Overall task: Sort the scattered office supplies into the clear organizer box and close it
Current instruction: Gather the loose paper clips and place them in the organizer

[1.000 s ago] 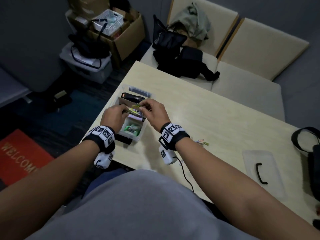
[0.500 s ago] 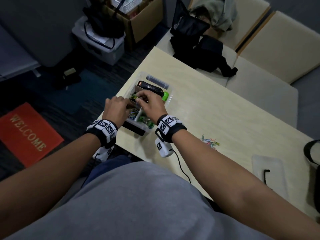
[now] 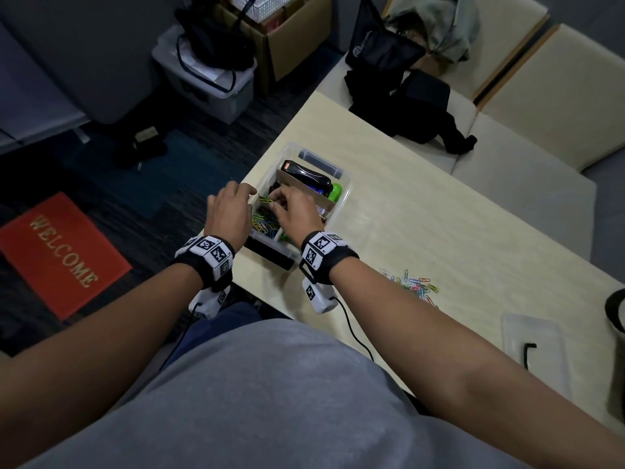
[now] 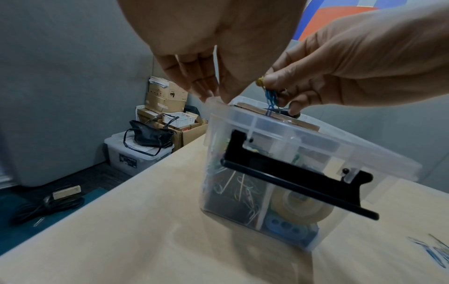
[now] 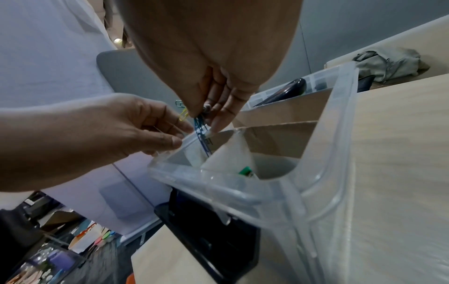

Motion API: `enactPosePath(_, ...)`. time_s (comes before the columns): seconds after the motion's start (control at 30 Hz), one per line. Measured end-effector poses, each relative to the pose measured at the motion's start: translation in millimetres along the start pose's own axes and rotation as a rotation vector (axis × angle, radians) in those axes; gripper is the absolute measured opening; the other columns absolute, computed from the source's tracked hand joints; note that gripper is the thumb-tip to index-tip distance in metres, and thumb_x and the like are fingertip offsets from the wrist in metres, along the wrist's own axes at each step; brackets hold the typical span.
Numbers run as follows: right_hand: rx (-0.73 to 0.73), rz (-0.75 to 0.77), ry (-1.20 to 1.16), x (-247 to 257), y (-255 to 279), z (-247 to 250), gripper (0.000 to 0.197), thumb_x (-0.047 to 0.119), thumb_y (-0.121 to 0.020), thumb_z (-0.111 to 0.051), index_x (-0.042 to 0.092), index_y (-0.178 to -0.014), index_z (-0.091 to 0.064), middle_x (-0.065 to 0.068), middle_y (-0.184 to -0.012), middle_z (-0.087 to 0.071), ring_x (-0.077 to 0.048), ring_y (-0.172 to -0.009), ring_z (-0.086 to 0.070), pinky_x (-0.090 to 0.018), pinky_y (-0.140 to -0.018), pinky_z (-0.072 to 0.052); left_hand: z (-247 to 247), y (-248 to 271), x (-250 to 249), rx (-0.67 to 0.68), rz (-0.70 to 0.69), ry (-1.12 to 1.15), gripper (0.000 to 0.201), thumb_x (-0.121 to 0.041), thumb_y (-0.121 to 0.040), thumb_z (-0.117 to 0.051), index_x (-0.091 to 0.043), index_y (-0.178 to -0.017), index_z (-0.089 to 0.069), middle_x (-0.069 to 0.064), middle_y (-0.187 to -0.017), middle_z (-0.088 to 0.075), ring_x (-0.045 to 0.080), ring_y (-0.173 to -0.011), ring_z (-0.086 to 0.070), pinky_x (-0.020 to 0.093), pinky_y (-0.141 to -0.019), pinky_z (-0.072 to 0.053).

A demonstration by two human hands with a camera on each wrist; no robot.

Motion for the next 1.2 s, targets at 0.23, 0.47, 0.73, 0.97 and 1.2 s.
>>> enactPosePath(0.23,0.112,0.044,0.248,1,7,-15,0.018,0.014,-0.091,-0.061,0.014,-0.106,-0.070,-0.007,-0.106,-0.066,-0.026,-0.094,-0.063,-0.037,-0.077,-0.053,-1,1,-1,-0.016,-0.002,-0.014,0.030,-0.006,-0.091,-0.055,-0.014,-0.120,-0.056,0.011,-0.114,-0.054,0.031,-0.106,-0.053,0.043,-0.090,-0.035)
enactPosePath(0.47,0.142,0.068,0.250,1,11,-13,0.022,0.013,-0.091,-0.059,0.017,-0.109,-0.071,-0.005,-0.108,-0.068,-0.024,-0.096,-0.064,-0.039,-0.079,-0.055,-4,2,-3,-0.041,0.027,0.002,0.038,-0.001,-0.086,-0.056,-0.013,-0.122,-0.054,0.012,-0.116,-0.052,0.032,-0.107,-0.051,0.043,-0.090,-0.036)
enactPosePath(0.73,-0.037,0.063,0.145,-7,16,25,0.019,0.017,-0.094,-0.056,0.017,-0.109,-0.068,-0.002,-0.110,-0.067,-0.018,-0.096,-0.063,-0.036,-0.080,-0.054,-5,-6,-20,-0.062,-0.025,0.005,0.041,-0.002,-0.087,-0.055,-0.016,-0.125,-0.054,0.011,-0.118,-0.052,0.030,-0.110,-0.049,0.043,-0.093,-0.036)
enactPosePath(0.97,-0.175,-0.032,0.115,-47,29,72,0.022,0.018,-0.092,-0.052,0.019,-0.110,-0.064,0.001,-0.107,-0.064,-0.018,-0.093,-0.061,-0.036,-0.077,-0.053,-10,-16,-76,-0.057,-0.145,0.040,0.041,-0.003,-0.082,-0.055,-0.016,-0.121,-0.055,0.011,-0.115,-0.052,0.032,-0.108,-0.049,0.044,-0.092,-0.035)
enactPosePath(1.2,-0.268,-0.172,0.115,-104,61,117,0.021,0.018,-0.092,-0.050,0.021,-0.108,-0.064,0.003,-0.101,-0.061,-0.016,-0.089,-0.060,-0.035,-0.076,-0.051,-29,-17,-148,-0.003,-0.315,0.040,0.041,-0.006,-0.082,-0.059,-0.015,-0.122,-0.057,0.011,-0.113,-0.053,0.033,-0.103,-0.050,0.045,-0.087,-0.036)
Point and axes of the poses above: each hand's wrist, its own y-axis away from the middle knuckle, its own z-axis out of the back of the hand, x = y × z, the point moved 7 cm from there along -y, towards the middle knuckle
